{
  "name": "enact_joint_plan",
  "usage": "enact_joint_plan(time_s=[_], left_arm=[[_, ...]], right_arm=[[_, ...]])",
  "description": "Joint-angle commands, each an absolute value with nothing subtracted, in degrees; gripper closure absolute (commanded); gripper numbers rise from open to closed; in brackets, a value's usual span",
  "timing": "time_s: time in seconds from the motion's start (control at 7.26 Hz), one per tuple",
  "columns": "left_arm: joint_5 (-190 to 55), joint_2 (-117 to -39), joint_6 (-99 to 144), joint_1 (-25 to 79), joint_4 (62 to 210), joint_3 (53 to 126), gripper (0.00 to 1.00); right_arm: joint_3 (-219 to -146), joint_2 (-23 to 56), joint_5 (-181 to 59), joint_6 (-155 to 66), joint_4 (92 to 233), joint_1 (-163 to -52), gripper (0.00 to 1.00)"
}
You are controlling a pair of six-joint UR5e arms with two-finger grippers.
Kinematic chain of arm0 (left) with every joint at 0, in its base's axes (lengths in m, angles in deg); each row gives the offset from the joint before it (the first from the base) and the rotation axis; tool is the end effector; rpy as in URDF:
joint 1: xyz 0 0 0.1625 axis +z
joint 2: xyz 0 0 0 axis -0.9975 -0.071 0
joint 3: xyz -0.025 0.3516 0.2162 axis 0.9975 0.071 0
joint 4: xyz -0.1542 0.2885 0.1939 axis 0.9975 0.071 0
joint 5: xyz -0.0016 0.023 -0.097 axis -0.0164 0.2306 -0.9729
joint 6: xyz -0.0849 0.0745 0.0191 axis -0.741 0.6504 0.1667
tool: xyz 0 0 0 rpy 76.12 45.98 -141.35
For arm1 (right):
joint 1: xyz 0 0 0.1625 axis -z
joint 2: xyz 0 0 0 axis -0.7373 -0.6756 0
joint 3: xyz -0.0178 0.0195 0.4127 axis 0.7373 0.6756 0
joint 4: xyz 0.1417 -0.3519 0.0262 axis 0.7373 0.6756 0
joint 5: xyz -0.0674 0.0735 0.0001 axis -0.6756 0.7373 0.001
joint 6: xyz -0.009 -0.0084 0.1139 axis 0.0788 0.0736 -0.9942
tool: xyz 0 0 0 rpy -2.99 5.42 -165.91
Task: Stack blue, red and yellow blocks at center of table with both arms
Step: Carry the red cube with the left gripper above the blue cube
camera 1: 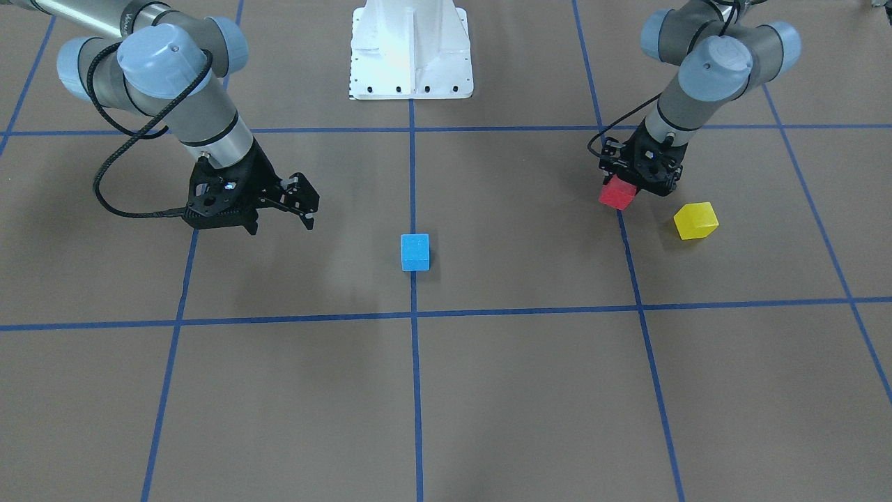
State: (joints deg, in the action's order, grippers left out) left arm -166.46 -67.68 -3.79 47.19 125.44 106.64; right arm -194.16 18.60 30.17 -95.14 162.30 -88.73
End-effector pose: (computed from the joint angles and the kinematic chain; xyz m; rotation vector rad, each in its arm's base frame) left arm 0.3607 -0.3860 0.4113 0.1445 0.8828 0.3618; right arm -0.3831 -0.4510 0.3209 0.1303 -0.9407 0.1079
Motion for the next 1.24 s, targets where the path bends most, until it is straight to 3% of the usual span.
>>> enact_joint_plan(time_s=[0.0, 0.28, 0.69, 1.1], left_arm=[[-167.2, -82.0, -19.1, 48.0, 117.2, 106.1, 1.0], [-165.2, -98.9, -24.8, 49.5, 113.7, 94.2, 1.0], [-161.1, -116.0, -25.0, 49.9, 113.7, 73.9, 1.0], [-158.3, -117.4, -24.9, 51.6, 113.7, 70.9, 1.0]], right_arm=[[-196.9, 12.5, 31.0, -93.2, 162.2, -91.9, 0.0], [-197.5, 6.5, 32.2, -84.4, 161.6, -96.3, 0.0], [-197.2, 3.4, 34.8, -81.1, 159.3, -99.4, 0.0], [-197.1, 3.4, 34.8, -81.1, 159.3, -99.4, 0.0]])
